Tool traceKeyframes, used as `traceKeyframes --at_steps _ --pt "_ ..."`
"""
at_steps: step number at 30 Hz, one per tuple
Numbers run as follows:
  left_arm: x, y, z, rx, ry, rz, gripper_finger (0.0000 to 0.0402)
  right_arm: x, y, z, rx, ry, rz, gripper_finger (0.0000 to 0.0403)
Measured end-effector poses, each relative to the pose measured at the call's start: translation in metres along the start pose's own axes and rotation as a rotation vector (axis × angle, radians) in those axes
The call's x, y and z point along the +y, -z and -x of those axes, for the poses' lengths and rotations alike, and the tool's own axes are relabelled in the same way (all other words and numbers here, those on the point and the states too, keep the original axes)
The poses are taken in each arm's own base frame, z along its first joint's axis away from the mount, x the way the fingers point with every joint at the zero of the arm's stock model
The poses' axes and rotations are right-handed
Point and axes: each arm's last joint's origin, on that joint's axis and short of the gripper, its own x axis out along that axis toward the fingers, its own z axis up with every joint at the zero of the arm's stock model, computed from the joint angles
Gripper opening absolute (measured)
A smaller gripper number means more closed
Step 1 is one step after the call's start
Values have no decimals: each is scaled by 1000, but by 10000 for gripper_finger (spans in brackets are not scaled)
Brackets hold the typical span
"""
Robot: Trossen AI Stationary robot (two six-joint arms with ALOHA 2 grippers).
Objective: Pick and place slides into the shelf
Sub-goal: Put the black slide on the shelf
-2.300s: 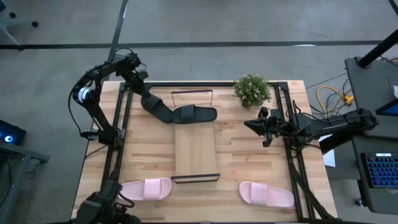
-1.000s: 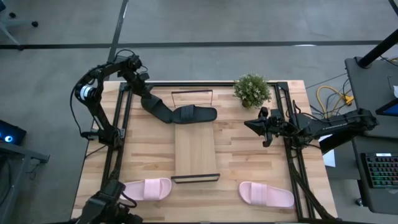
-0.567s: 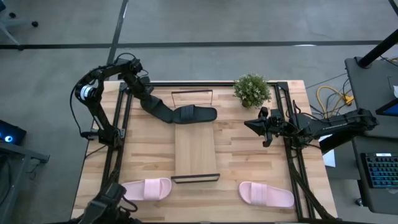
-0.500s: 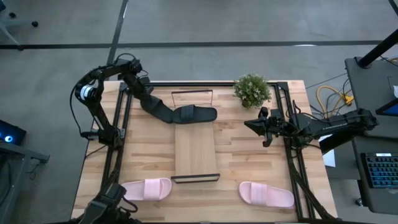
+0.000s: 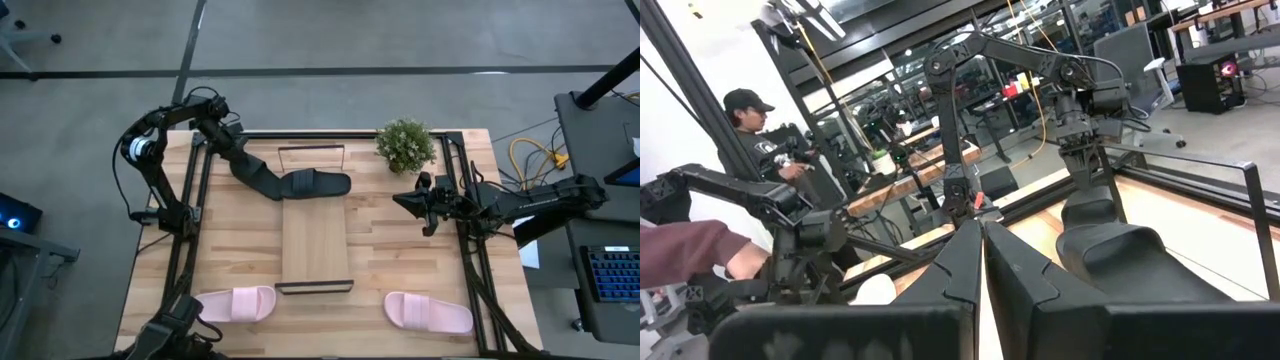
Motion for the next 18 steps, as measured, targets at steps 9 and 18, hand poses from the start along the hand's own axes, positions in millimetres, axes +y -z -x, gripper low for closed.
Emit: traceKeyframes --at_steps 9,18 --pt "9 1 -12 28 8 11 164 0 0 0 1 0 1 9" --pt "10 0 -13 14 12 11 163 0 0 0 5 2 4 8"
